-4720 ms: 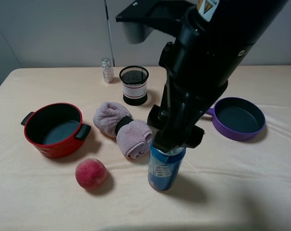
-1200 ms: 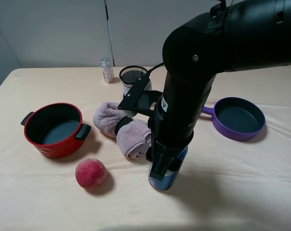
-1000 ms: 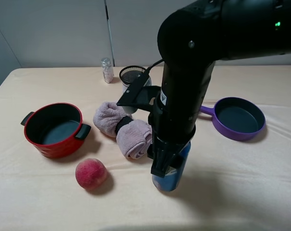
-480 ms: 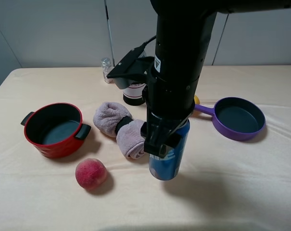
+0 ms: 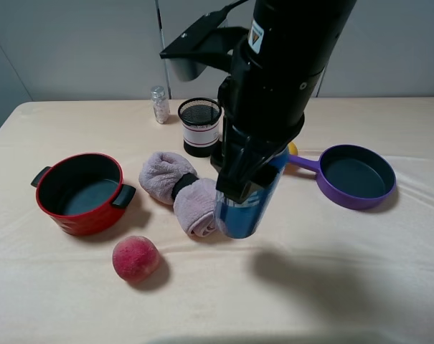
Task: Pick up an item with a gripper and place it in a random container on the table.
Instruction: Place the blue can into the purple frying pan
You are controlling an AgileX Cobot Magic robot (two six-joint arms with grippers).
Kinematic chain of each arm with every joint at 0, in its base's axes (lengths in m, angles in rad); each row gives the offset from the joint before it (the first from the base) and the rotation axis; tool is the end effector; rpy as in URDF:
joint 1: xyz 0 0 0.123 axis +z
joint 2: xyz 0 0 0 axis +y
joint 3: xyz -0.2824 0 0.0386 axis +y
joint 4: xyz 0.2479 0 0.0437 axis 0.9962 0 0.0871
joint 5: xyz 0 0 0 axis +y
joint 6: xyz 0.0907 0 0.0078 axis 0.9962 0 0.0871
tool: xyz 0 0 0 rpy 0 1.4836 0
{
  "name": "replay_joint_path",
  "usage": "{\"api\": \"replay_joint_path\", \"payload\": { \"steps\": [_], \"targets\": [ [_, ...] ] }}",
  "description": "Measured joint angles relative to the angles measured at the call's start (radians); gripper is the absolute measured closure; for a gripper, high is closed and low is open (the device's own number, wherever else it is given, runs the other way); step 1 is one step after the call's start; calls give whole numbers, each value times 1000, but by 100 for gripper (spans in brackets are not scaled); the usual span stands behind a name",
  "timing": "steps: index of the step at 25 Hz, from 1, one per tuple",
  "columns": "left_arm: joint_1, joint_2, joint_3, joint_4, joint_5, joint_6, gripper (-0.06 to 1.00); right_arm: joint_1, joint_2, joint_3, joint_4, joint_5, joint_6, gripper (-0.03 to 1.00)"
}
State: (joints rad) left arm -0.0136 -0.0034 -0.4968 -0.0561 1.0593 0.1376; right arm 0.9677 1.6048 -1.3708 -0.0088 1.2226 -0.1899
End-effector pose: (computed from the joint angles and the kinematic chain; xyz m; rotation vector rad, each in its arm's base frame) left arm -0.0051 -0.0044 0.2765 0.1567 2.0354 0.0105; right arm 0.1807 0.2611 0.2997 -1.6165 2.4680 0.1013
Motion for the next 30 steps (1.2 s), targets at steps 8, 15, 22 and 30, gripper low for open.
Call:
{"api": "replay_joint_path", "payload": {
  "steps": [8, 15, 22, 30],
  "targets": [
    [0, 0, 0, 0, 0, 0, -4, -22, -29, 0, -91, 11, 36, 47],
    [0, 0, 0, 0, 0, 0, -4, -146, -32, 0, -84, 11, 35, 47],
    [0, 0, 0, 0, 0, 0, -4, -294, -32, 0, -84, 11, 2, 47],
    [0, 0, 0, 0, 0, 0, -4, -476, -32, 0, -81, 11, -29, 47]
  ]
}}
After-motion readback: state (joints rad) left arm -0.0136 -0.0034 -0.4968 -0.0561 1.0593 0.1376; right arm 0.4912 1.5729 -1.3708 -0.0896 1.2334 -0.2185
